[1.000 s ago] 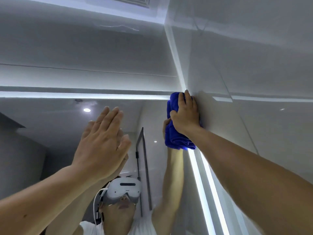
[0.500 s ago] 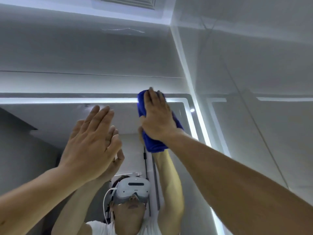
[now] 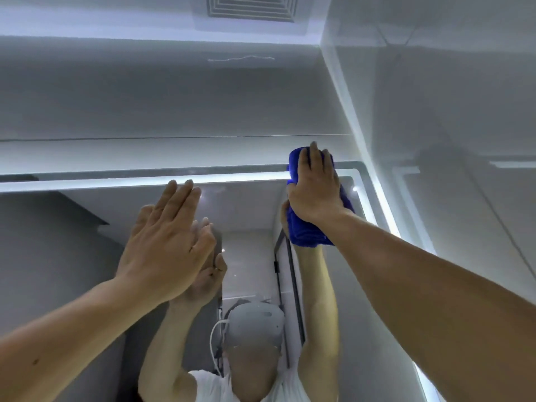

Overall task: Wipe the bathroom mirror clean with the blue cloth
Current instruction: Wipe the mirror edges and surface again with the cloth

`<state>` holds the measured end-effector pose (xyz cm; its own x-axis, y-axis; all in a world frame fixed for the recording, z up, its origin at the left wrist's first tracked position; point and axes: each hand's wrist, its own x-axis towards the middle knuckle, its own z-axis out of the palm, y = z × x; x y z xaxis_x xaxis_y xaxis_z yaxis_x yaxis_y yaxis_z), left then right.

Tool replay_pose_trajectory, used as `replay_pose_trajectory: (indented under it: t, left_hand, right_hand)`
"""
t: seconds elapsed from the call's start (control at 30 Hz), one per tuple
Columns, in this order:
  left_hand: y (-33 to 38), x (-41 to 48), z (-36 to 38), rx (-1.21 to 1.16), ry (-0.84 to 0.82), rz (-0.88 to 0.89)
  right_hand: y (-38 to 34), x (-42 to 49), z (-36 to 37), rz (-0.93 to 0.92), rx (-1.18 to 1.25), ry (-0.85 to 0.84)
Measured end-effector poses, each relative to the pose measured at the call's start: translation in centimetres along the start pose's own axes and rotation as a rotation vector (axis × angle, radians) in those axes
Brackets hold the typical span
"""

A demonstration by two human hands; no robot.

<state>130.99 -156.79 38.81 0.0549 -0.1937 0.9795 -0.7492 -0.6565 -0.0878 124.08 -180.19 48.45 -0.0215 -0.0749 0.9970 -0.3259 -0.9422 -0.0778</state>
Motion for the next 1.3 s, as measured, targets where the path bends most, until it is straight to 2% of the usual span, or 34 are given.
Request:
replay_pose_trajectory:
  t: [0.1, 0.2, 0.33, 0.4, 0.43, 0.5, 0.57, 0.63, 0.67, 0.73, 0.83, 0.93, 1.03, 1.1, 1.23, 1.3]
  left_hand:
    - [-0.3, -0.1, 0.1, -0.025, -0.002, -0.018]
    - [0.1, -0.4, 0.1, -0.03, 0.0, -0.011]
    - [1.1, -1.0, 0.0, -0.06, -0.003, 0.007]
    - [1.6, -1.4, 0.0, -0.061, -0.016, 0.01]
    - [1.7, -1.6, 0.0, -0.052, -0.022, 0.013]
    - [1.5, -1.8, -0.2, -0.037, -0.032, 0.014]
    - [1.0, -1.9, -0.6, -0.029, -0.036, 0.012]
    - [0.6, -1.8, -0.9, -0.02, -0.031, 0.01]
    - [0.5, -1.7, -1.1, -0.015, -0.028, 0.01]
    - [0.6, -1.6, -1.1, -0.006, -0.025, 0.009]
    - [1.1, -1.4, -0.5, 0.014, -0.028, 0.02]
    - [1.7, -1.3, 0.2, -0.008, -0.023, 0.014]
    - [2.2, -1.2, 0.6, -0.007, -0.034, 0.014]
    - [2.2, -1.0, 0.3, 0.005, -0.041, 0.026]
    - [1.1, -0.9, -0.8, 0.011, -0.028, 0.028]
    - [0.3, -0.8, -1.2, 0.021, -0.015, 0.022]
  right_hand:
    - [-3.9, -1.6, 0.5, -0.294, 0.043, -0.039]
    - [-5.1, -6.6, 0.7, -0.51, 0.124, -0.117]
    - [-3.1, -14.0, 0.3, -0.827, 0.084, -0.298]
    - [-0.4, -14.9, -0.5, -0.974, -0.006, -0.326]
    - [1.2, -14.4, -0.9, -0.983, -0.036, -0.321]
    - [4.1, -11.8, -1.5, -0.803, -0.041, -0.29]
    - [5.2, -7.8, -2.1, -0.454, 0.03, -0.225]
    - [3.5, -3.8, -1.9, -0.189, 0.074, -0.161]
    - [1.8, -2.3, -1.5, -0.127, 0.085, -0.141]
    - [-1.8, -1.2, -0.5, -0.133, 0.088, -0.106]
    - [-4.3, -4.0, 0.2, -0.321, 0.081, -0.062]
    - [-2.8, -9.3, 0.5, -0.497, 0.101, -0.118]
    - [0.0, -11.3, 0.3, -0.575, 0.057, -0.161]
    - [0.7, -9.1, -0.2, -0.497, 0.008, -0.144]
    - [-2.1, -1.1, -0.6, -0.137, 0.057, -0.149]
    - [-4.9, 0.4, -0.1, -0.097, 0.108, -0.147]
